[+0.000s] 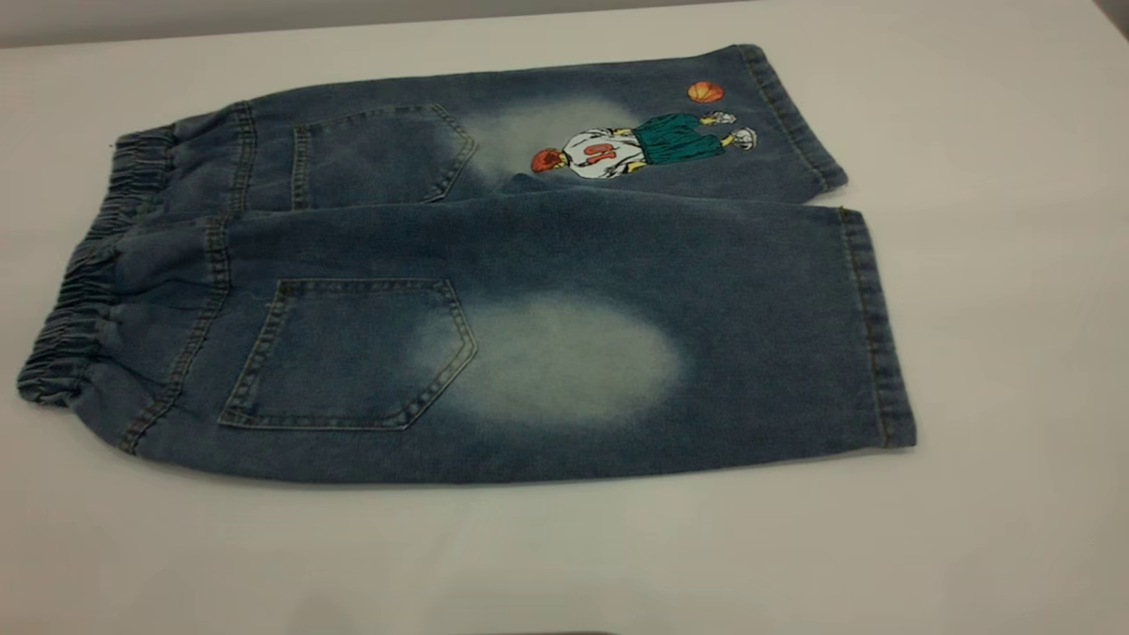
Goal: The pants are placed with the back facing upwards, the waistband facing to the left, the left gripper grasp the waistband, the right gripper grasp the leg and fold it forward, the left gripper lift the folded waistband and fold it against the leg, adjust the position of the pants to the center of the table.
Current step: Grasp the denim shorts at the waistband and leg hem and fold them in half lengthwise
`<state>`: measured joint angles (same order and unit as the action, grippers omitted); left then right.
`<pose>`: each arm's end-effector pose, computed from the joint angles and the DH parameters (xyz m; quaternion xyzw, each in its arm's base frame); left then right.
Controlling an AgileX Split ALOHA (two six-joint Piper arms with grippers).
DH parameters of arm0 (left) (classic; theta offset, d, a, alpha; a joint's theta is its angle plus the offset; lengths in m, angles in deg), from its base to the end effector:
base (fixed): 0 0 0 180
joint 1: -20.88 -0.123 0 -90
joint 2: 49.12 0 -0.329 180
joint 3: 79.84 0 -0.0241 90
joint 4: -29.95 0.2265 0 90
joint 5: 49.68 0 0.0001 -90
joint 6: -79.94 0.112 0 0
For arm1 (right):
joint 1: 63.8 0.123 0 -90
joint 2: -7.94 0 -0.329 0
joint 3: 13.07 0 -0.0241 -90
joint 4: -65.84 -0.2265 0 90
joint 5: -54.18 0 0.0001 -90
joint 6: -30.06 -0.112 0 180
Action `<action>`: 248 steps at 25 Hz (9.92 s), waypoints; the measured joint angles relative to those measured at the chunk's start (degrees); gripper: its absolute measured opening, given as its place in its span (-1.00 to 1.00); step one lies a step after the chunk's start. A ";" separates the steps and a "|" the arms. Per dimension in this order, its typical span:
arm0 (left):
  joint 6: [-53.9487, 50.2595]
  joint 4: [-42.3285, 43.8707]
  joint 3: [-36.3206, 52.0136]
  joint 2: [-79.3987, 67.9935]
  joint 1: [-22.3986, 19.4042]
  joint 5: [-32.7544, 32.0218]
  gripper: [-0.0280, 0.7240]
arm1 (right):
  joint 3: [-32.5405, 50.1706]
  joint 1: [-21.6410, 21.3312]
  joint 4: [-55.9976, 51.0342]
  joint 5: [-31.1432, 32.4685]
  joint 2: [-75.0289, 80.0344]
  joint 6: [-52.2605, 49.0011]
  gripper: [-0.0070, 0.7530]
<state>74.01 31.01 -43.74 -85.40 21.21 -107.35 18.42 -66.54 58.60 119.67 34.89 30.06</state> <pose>0.0290 0.0016 0.3371 -0.0431 0.9054 -0.0139 0.4221 -0.0198 0.0138 0.3493 0.0172 0.8807 0.0518 0.4704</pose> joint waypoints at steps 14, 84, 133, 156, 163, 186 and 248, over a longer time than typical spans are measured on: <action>-6.37 0.00 -13.46 -35.00 0.00 5.03 0.54 | -6.01 0.00 -4.84 -5.34 20.61 1.92 0.32; -7.11 -2.51 -16.07 -91.70 -3.88 26.18 -0.58 | -6.01 0.00 -7.32 -6.97 27.20 5.33 0.32; -3.29 -1.06 -17.21 -82.22 -3.93 23.92 -0.76 | -9.08 34.72 -1.27 -11.50 71.51 5.71 0.32; -3.23 -1.36 -17.21 -82.22 -3.93 25.47 -0.76 | -9.28 37.51 -1.38 -28.14 94.01 5.34 0.32; -3.19 -1.47 -17.21 -82.22 -3.93 26.34 -0.76 | -9.57 37.53 -1.27 -30.57 98.13 5.34 0.32; -3.01 -1.53 -17.21 -82.22 -3.93 26.69 -0.76 | -9.66 35.62 6.36 -35.13 100.54 -0.44 0.31; -2.94 -41.70 -23.21 -79.07 -3.93 38.05 -0.76 | -20.49 15.24 -24.18 -44.95 89.92 18.68 -0.88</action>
<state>71.08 -10.69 -66.96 -164.47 17.29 -69.30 -2.07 -51.30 34.42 74.73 124.81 48.74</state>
